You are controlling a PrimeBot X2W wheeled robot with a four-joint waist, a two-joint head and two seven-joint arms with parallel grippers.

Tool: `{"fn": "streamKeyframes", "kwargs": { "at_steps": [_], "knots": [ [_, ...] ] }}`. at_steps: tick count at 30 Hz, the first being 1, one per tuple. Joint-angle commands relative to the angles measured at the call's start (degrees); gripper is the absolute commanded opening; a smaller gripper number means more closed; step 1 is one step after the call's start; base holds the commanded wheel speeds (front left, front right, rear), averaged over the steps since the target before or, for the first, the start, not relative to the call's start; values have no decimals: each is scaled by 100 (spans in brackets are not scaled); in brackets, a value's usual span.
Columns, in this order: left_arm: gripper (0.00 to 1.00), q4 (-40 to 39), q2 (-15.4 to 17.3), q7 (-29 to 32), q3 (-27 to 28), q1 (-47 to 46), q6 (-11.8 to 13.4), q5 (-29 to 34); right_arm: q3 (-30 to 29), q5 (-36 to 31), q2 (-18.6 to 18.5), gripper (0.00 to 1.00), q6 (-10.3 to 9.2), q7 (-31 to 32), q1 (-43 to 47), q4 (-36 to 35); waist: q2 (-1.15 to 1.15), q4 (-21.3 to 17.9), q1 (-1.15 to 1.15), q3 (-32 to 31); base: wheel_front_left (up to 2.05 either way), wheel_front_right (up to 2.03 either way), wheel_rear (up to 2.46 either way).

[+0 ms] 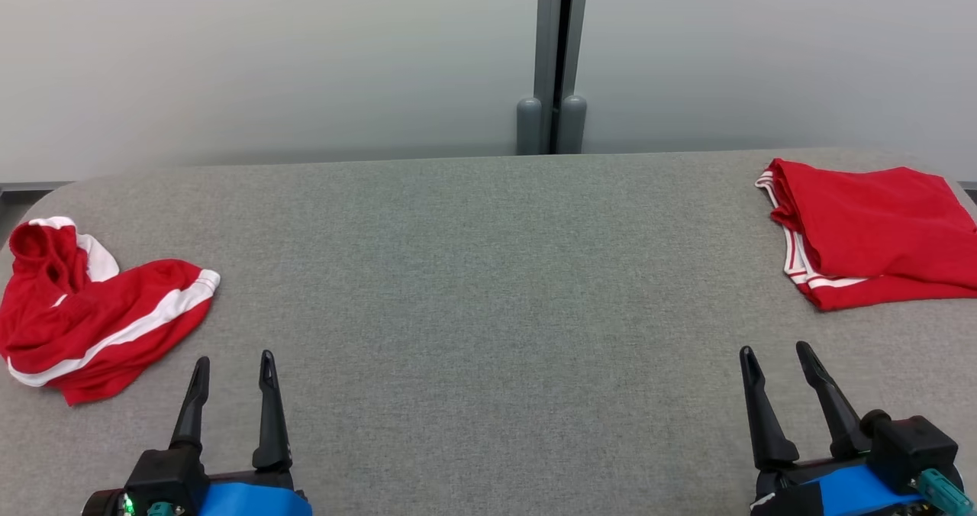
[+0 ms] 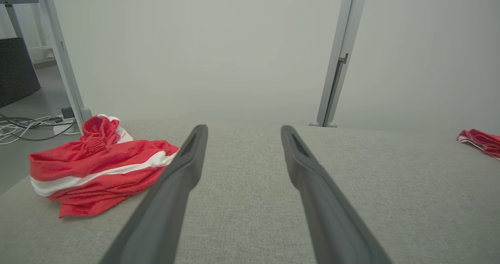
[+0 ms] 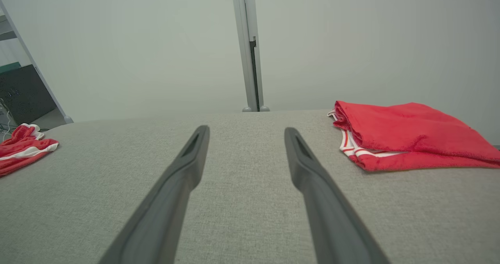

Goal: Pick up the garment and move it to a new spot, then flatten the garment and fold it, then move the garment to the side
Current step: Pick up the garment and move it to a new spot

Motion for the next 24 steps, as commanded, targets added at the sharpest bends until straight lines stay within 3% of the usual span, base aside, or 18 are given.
{"fn": "streamKeyframes", "kwargs": {
  "at_steps": [1,24],
  "knots": [
    [100,0,-5,-15,37,-69,5,10,-5,-27,27,100,1,-16,80,2,0,61,0,9,0,0,0],
    [100,-106,72,-15,459,20,77,22,132,-28,86,100,2,-133,-49,265,0,1377,0,13,0,0,0]
  ]
}}
